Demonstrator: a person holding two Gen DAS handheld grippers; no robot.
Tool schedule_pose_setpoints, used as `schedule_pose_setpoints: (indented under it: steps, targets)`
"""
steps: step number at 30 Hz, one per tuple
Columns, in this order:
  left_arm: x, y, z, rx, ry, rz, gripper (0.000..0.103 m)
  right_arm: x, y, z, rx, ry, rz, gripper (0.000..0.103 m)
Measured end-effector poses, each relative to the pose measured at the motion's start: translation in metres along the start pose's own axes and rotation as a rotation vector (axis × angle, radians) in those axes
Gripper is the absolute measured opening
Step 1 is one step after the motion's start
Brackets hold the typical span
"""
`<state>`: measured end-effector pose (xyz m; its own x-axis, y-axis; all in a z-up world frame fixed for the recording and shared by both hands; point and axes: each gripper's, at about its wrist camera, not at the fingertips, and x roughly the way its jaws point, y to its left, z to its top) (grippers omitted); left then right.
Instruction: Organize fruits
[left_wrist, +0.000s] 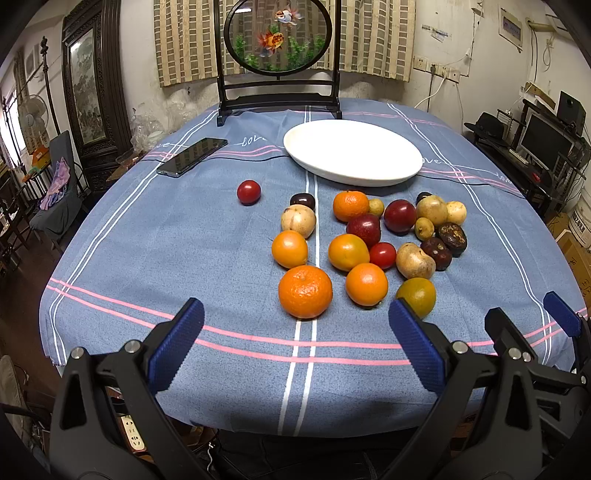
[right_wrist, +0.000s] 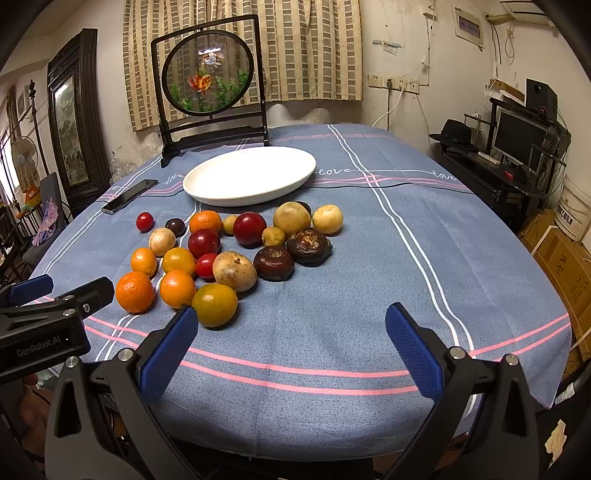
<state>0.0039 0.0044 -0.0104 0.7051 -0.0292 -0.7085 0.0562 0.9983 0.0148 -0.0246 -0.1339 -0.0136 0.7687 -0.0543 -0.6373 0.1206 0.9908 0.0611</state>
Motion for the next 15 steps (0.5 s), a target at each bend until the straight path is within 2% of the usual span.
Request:
schedule_pose_setpoints:
  steps: [15]
  targets:
    - [0.0086, 0.0024, -0.0062, 0.011, 0.029, 0.003, 0.101, 0.0024, -0.0042, -0.0024, 0.009, 0.024, 0.016, 0.102]
